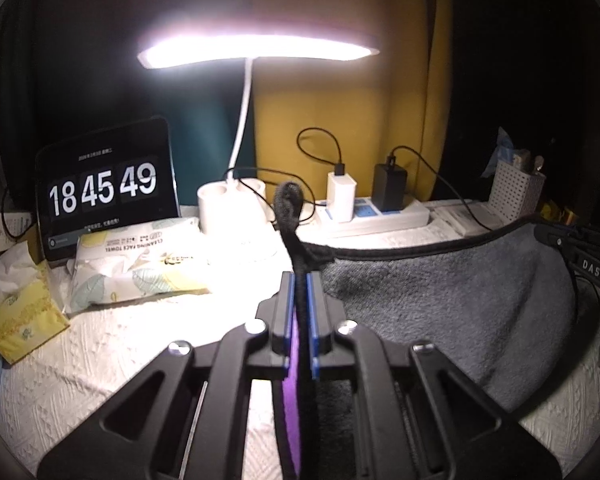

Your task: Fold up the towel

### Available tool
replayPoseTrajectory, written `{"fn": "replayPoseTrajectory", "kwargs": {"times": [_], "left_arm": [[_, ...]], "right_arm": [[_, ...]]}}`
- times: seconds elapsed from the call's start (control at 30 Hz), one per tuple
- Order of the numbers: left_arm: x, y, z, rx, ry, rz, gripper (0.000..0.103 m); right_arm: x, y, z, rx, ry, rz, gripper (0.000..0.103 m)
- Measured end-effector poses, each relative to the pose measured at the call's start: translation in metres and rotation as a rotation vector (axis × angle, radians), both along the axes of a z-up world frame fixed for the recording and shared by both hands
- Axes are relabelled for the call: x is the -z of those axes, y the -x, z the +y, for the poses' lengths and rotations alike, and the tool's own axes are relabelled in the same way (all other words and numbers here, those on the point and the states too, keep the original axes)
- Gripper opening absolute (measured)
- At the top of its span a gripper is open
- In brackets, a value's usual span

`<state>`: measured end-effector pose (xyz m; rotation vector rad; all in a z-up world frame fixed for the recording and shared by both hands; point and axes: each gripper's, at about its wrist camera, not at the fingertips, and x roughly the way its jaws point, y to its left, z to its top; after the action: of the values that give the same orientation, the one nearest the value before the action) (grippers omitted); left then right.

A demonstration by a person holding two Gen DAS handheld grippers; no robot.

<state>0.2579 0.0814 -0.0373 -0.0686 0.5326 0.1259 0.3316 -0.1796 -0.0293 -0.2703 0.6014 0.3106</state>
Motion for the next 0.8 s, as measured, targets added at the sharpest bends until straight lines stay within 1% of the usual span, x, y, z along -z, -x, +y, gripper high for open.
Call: {"fn": "replayPoseTrajectory", "kwargs": {"times": [0.1,0.23,0.3,0.53,0.67,0.73,0.8], "left_arm": [[0.004,-0.010,0.003,-0.007,-0.005,0.010,0.006],[0.015,-0.026,0.009,-0.017,-0.006,0.044,0.006],[0.022,-0.034,0.011,-0.028,-0.009,0.076,0.006],[0.040,-0.052,0.014,-0.039,-0.029,0.130,0.006],[0.052,-0.064,0.020,-0.045,-0.011,0.173,0.006],[0.056,-0.069,0.024,-0.041,0.018,0.200,0.006],[0.058,-0.072,0.027,-0.043,0.031,0.216,0.006]], "right_arm": [[0.005,-0.011,0.002,0.001,0.002,0.014,0.006],[0.014,-0.025,0.007,0.002,0.009,0.031,0.006],[0.020,-0.029,0.012,-0.002,0.029,0.030,0.006],[0.040,-0.048,0.023,-0.006,0.074,0.053,0.006],[0.049,-0.059,0.025,-0.001,0.080,0.078,0.006],[0.054,-0.063,0.026,0.002,0.082,0.090,0.006],[0.058,-0.066,0.026,0.005,0.085,0.098,0.006]]}}
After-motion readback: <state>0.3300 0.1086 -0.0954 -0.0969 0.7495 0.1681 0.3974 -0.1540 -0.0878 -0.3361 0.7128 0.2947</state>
